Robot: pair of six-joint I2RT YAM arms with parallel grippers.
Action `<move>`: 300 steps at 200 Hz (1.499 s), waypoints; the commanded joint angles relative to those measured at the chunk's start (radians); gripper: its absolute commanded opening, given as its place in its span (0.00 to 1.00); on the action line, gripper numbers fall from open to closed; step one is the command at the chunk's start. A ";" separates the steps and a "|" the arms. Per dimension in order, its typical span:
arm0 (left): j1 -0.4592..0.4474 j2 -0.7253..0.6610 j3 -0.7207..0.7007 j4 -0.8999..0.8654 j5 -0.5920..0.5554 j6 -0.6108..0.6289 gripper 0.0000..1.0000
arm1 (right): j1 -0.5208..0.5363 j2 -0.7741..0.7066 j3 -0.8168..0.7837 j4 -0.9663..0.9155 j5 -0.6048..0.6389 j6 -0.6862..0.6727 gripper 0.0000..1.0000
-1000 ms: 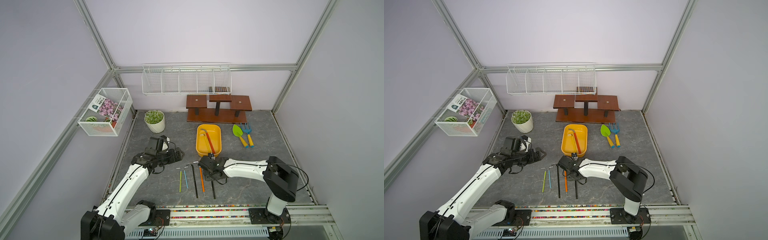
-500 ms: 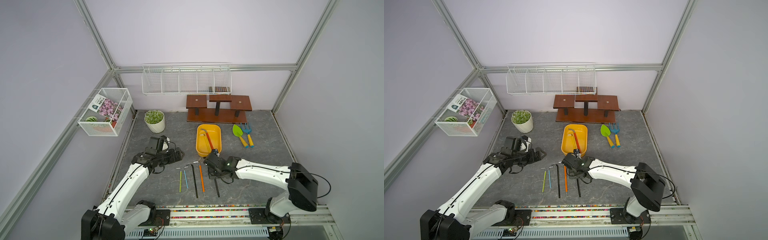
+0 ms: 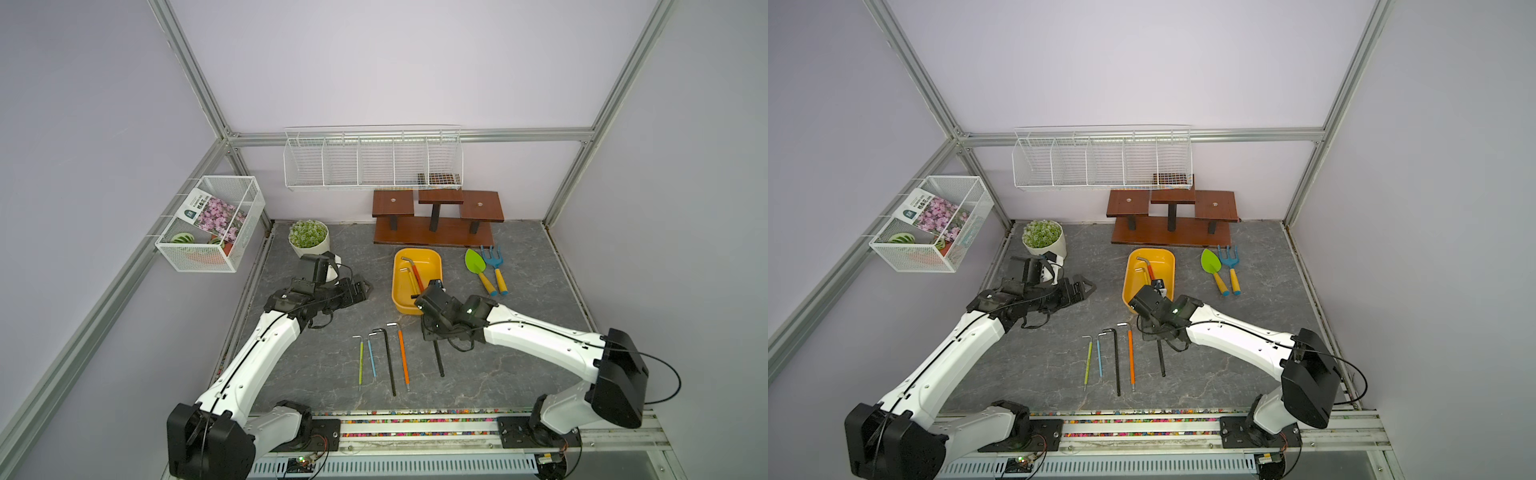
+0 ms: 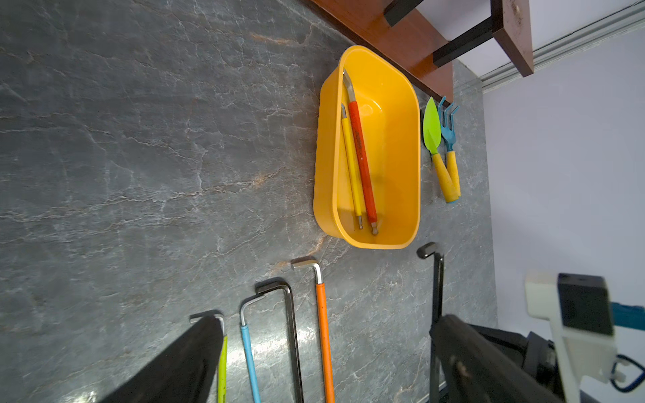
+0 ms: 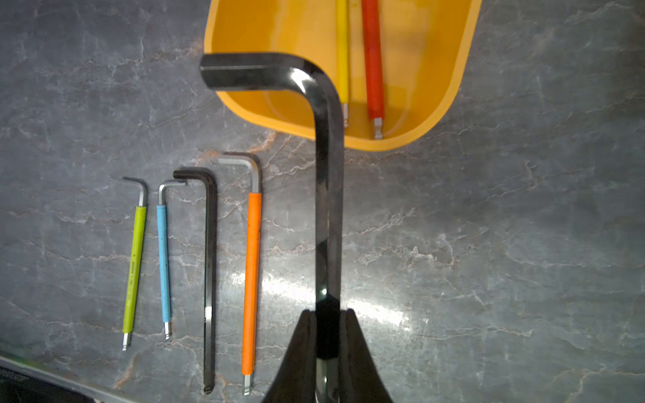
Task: Put the hex key on the desktop into the storage box
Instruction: Place the Allen key in the storage box.
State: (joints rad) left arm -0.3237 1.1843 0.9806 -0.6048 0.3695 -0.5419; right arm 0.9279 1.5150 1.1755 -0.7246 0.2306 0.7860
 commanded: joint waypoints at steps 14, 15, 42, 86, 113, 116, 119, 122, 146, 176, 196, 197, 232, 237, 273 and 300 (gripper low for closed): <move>-0.003 0.015 -0.004 0.036 0.012 0.008 1.00 | -0.080 0.002 0.064 0.033 -0.071 -0.073 0.03; -0.004 0.014 -0.005 0.036 0.011 0.009 1.00 | -0.084 0.004 0.067 0.034 -0.073 -0.074 0.03; -0.004 0.024 -0.020 0.048 0.011 0.013 1.00 | -0.130 0.016 0.086 0.049 -0.109 -0.095 0.03; -0.003 0.051 -0.022 0.042 0.015 0.028 1.00 | -0.186 0.036 0.089 0.068 -0.163 -0.122 0.03; -0.003 0.064 -0.013 0.041 0.006 0.041 1.00 | -0.221 0.059 0.113 0.071 -0.196 -0.144 0.03; -0.004 0.065 -0.010 0.040 0.006 0.042 1.00 | -0.223 0.062 0.117 0.071 -0.198 -0.147 0.03; -0.005 0.067 -0.007 0.039 0.006 0.044 1.00 | -0.227 0.066 0.122 0.070 -0.201 -0.149 0.03; -0.004 0.069 -0.004 0.037 0.006 0.046 1.00 | -0.231 0.071 0.127 0.070 -0.203 -0.152 0.03; -0.003 0.081 0.008 0.025 0.000 0.063 1.00 | -0.258 0.124 0.188 0.055 -0.223 -0.175 0.04; -0.004 0.076 -0.006 0.029 -0.015 0.074 1.00 | -0.294 0.229 0.303 0.024 -0.245 -0.205 0.03; -0.003 0.070 -0.015 0.039 -0.013 0.077 1.00 | -0.316 0.303 0.382 0.005 -0.246 -0.223 0.03; -0.003 0.070 -0.017 0.040 -0.013 0.078 1.00 | -0.317 0.305 0.386 0.005 -0.247 -0.224 0.03; -0.004 0.083 -0.013 0.039 -0.007 0.079 1.00 | -0.364 0.424 0.501 -0.018 -0.275 -0.245 0.03; -0.003 0.082 -0.012 0.037 -0.006 0.079 1.00 | -0.366 0.441 0.519 -0.023 -0.272 -0.251 0.03; -0.004 0.063 -0.035 0.059 -0.002 0.065 1.00 | -0.381 0.550 0.635 -0.063 -0.263 -0.277 0.02; -0.004 0.066 -0.035 0.063 0.000 0.062 1.00 | -0.393 0.618 0.694 -0.077 -0.257 -0.290 0.02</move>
State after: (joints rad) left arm -0.3237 1.2598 0.9585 -0.5579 0.3641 -0.4850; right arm 0.5442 2.0975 1.8103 -0.7696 -0.0269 0.5270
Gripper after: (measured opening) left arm 0.998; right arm 0.128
